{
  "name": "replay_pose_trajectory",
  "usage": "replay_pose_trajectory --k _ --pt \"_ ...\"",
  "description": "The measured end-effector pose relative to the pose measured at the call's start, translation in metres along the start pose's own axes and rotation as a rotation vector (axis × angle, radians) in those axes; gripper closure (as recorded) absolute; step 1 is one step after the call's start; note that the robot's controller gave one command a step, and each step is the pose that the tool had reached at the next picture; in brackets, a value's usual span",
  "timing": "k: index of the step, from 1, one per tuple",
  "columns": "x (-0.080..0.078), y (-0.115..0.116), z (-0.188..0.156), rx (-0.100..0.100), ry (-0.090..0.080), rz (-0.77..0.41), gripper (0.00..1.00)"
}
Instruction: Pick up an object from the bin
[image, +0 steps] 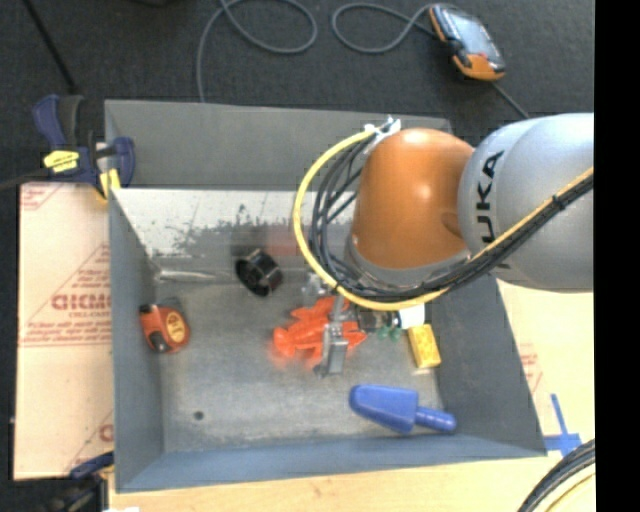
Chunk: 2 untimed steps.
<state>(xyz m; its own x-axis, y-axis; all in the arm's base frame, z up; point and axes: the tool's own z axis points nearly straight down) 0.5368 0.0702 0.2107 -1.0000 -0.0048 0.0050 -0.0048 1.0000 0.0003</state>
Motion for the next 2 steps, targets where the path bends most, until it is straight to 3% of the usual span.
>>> replay_pose_trajectory --k 1,2 --pt "-0.001 0.000 -0.005 -0.001 -0.008 0.002 0.00" --pt "-0.017 -0.005 0.018 -0.002 -0.015 0.079 0.00"
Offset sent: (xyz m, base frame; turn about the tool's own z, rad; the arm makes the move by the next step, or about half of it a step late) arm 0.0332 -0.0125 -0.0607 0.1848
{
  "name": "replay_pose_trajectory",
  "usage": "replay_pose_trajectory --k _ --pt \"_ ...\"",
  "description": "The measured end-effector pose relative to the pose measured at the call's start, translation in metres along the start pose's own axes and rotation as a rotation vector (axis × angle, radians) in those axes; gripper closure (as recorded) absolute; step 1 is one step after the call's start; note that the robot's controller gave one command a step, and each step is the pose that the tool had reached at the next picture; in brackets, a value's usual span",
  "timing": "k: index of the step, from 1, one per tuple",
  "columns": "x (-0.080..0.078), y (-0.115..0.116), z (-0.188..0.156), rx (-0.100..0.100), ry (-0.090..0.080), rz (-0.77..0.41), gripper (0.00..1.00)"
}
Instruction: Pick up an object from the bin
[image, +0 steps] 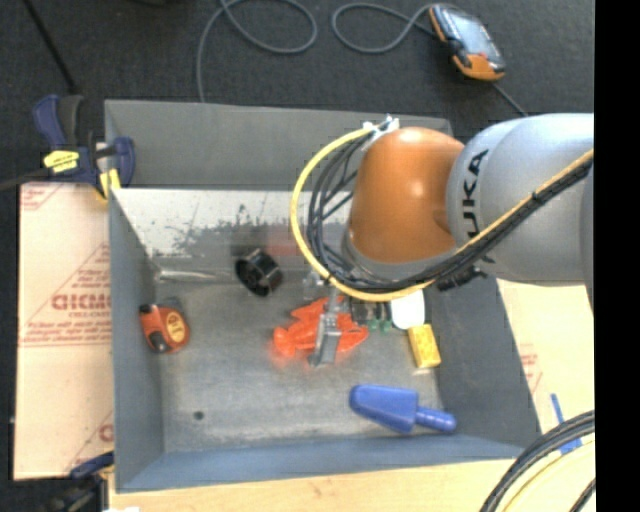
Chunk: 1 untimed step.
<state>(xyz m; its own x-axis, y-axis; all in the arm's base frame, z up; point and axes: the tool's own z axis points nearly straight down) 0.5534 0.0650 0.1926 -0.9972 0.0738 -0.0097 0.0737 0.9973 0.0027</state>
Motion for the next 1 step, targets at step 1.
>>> replay_pose_trajectory --k 1 --pt "-0.0062 -0.0092 0.0422 0.003 0.008 -0.031 0.00"
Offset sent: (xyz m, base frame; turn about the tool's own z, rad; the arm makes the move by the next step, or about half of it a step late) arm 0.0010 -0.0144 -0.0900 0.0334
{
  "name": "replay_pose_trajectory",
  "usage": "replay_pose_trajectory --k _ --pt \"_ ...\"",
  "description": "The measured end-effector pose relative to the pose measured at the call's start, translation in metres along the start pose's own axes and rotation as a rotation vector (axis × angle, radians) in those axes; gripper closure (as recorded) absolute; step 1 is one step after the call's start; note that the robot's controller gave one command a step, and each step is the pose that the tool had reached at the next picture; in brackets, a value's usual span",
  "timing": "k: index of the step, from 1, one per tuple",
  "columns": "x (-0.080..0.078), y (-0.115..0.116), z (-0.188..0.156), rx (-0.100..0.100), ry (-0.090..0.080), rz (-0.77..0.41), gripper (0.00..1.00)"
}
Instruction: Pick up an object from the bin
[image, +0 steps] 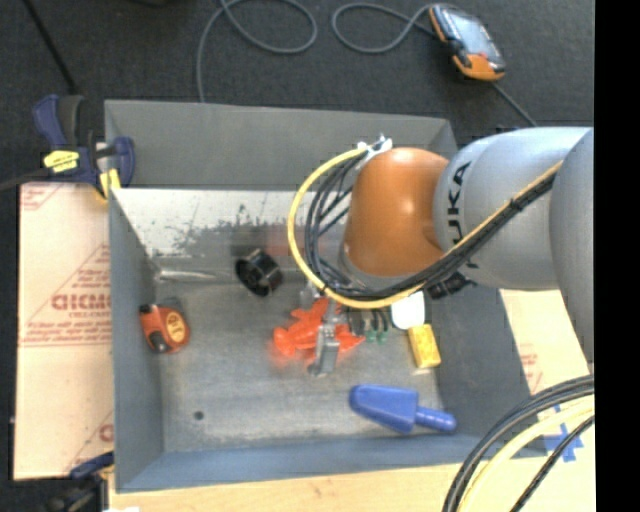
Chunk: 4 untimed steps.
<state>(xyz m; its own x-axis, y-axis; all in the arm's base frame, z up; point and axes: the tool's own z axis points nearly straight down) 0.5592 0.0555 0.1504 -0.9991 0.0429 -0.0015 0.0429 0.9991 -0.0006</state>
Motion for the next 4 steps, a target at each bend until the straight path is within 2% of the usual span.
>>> replay_pose_trajectory --k 1,2,3,4 --pt "0.001 -0.003 0.024 -0.001 -0.001 -0.063 0.00" --pt "-0.008 -0.008 0.057 -0.001 0.000 0.053 0.00" --pt "-0.007 -0.008 0.074 -0.002 -0.001 0.067 1.00" --pt "-0.007 -0.008 0.074 -0.002 -0.001 0.068 1.00"
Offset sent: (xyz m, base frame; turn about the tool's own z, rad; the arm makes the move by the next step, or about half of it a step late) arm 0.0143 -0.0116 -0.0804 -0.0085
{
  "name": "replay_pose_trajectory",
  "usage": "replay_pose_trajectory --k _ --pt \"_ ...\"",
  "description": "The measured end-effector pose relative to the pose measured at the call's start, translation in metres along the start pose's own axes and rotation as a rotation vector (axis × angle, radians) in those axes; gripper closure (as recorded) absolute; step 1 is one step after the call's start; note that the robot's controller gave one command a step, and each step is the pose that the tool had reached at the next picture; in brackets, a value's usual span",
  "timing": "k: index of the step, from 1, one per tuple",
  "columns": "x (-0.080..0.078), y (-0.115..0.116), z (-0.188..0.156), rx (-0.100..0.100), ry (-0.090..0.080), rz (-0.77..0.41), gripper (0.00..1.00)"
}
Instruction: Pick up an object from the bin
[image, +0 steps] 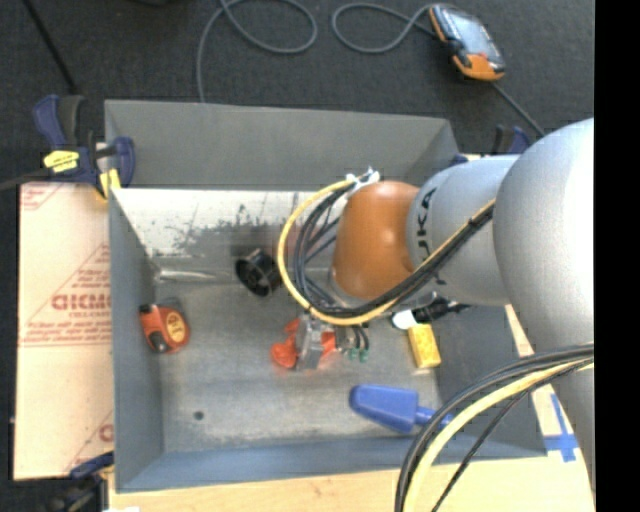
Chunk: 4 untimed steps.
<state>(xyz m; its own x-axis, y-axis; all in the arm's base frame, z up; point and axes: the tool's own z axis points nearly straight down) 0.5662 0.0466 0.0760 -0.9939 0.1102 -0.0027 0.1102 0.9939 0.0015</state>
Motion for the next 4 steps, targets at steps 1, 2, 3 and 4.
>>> replay_pose_trajectory --k 1,2,3,4 --pt "-0.014 0.023 -0.051 0.001 0.003 -0.019 1.00" --pt "-0.003 0.020 -0.070 0.000 -0.005 -0.031 1.00" --pt "0.000 0.018 -0.068 0.002 0.000 -0.031 1.00" --pt "-0.012 0.031 -0.054 0.000 -0.003 -0.187 0.00"
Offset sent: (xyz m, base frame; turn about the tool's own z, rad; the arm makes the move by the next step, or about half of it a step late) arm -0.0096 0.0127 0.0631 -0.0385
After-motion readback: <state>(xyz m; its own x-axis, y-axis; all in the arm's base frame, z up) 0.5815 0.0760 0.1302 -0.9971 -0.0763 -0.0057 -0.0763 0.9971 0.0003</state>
